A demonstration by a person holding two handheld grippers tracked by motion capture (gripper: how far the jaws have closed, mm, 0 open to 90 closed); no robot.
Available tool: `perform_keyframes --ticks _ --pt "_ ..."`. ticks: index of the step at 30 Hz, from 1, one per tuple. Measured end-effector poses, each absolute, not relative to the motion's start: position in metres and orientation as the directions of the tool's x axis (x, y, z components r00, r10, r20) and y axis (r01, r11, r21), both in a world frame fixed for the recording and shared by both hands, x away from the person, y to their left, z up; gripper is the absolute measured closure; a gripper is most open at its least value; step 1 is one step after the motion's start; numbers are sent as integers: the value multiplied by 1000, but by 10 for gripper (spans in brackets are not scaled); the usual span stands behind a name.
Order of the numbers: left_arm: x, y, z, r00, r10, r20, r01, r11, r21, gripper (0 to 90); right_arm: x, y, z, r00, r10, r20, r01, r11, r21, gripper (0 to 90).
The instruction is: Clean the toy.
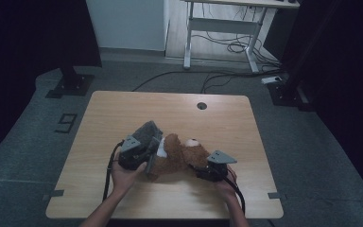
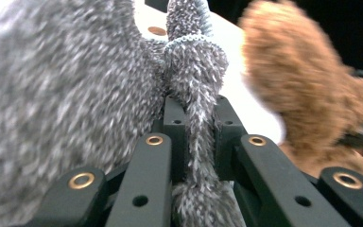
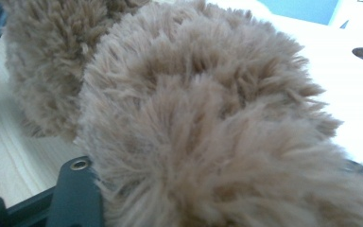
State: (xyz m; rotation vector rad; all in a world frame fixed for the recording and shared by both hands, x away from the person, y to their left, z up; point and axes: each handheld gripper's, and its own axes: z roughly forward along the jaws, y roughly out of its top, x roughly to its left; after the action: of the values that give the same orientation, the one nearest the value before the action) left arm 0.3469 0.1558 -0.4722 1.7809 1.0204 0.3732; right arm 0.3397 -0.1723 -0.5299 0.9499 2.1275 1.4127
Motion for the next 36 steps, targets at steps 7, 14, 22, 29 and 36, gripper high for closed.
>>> perform_keyframes --ticks 7,14,22,29,36 --pt "356 190 -472 532 819 -217 518 -112 848 797 339 -173 -531 -685 728 27 303 251 919 366" --pt "333 173 -431 617 748 -244 435 -66 898 798 339 -173 -532 -675 737 37 319 247 915 368" --pt "327 94 -398 752 625 -210 386 -160 909 796 343 -172 -528 -665 745 52 346 245 906 370" --pt "342 33 -422 765 629 -138 397 -293 870 794 344 -171 -526 -665 745 50 353 255 900 370" --pt "350 22 -462 747 660 -78 405 -358 842 803 343 -170 -528 -668 744 30 352 280 893 371"
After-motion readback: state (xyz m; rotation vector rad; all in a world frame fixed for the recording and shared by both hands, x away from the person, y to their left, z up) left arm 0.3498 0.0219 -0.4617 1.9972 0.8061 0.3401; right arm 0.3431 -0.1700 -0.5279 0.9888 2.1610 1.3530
